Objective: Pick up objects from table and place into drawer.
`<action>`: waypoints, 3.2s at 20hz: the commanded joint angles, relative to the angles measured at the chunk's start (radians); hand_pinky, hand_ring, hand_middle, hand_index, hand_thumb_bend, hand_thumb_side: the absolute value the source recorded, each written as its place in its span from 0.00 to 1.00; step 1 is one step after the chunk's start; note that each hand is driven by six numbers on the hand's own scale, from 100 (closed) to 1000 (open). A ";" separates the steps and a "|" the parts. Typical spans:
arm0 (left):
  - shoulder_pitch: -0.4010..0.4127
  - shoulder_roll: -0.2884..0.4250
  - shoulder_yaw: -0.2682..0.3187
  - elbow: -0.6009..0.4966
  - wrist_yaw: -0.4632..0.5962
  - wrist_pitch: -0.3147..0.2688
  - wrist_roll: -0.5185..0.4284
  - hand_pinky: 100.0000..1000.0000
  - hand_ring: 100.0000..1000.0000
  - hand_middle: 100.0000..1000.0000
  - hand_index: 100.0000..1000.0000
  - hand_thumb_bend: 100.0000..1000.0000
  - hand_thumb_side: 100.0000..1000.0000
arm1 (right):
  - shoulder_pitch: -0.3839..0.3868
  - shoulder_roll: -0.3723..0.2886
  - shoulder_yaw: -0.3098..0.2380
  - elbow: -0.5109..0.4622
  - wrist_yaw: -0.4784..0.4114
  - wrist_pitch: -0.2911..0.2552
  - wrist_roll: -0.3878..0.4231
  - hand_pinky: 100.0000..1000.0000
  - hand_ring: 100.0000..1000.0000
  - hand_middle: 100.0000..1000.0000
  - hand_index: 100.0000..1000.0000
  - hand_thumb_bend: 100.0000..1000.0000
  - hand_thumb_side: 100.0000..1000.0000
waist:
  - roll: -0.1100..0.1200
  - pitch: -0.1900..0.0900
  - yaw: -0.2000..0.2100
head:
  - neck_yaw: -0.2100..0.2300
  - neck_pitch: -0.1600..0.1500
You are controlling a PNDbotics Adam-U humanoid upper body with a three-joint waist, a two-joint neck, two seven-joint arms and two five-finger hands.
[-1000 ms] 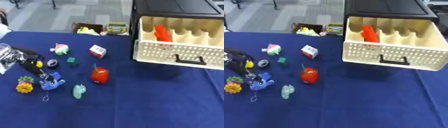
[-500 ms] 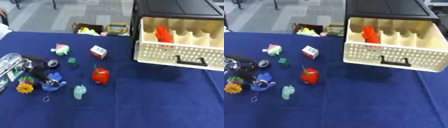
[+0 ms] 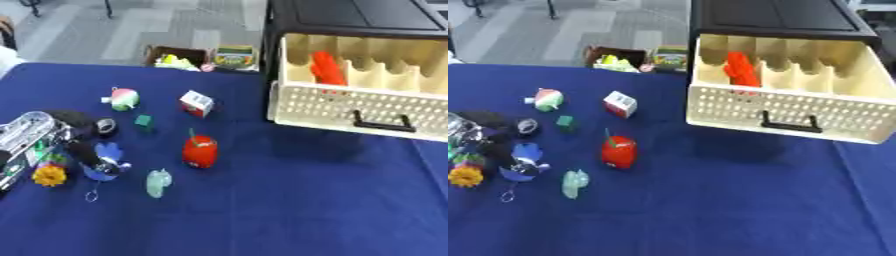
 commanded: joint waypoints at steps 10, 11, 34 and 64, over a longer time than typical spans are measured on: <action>0.009 0.048 -0.011 -0.068 0.065 0.023 0.008 0.30 0.43 0.39 0.71 0.46 0.63 | -0.010 -0.022 -0.011 -0.010 -0.007 0.004 -0.013 0.15 0.33 0.26 0.75 0.06 0.99 | 0.001 -0.013 0.007 | 0.002 -0.003; 0.012 0.055 -0.009 -0.082 0.074 0.030 0.006 0.28 0.42 0.41 0.72 0.40 0.61 | -0.009 -0.023 -0.011 -0.010 -0.007 0.004 -0.013 0.15 0.33 0.26 0.75 0.06 0.99 | 0.001 -0.014 0.008 | 0.001 -0.003; 0.056 0.096 -0.002 -0.172 0.224 0.133 -0.036 0.12 0.41 0.46 0.64 0.11 0.18 | -0.015 -0.017 -0.019 -0.010 -0.030 -0.006 -0.054 0.15 0.33 0.26 0.73 0.03 0.98 | -0.004 -0.017 0.007 | 0.001 -0.009; 0.066 0.151 0.082 -0.366 0.350 0.300 0.087 0.00 0.27 0.51 0.21 0.00 0.20 | -0.016 -0.020 -0.022 -0.010 -0.051 -0.007 -0.083 0.14 0.32 0.25 0.72 0.00 0.98 | -0.002 -0.037 0.018 | -0.008 -0.011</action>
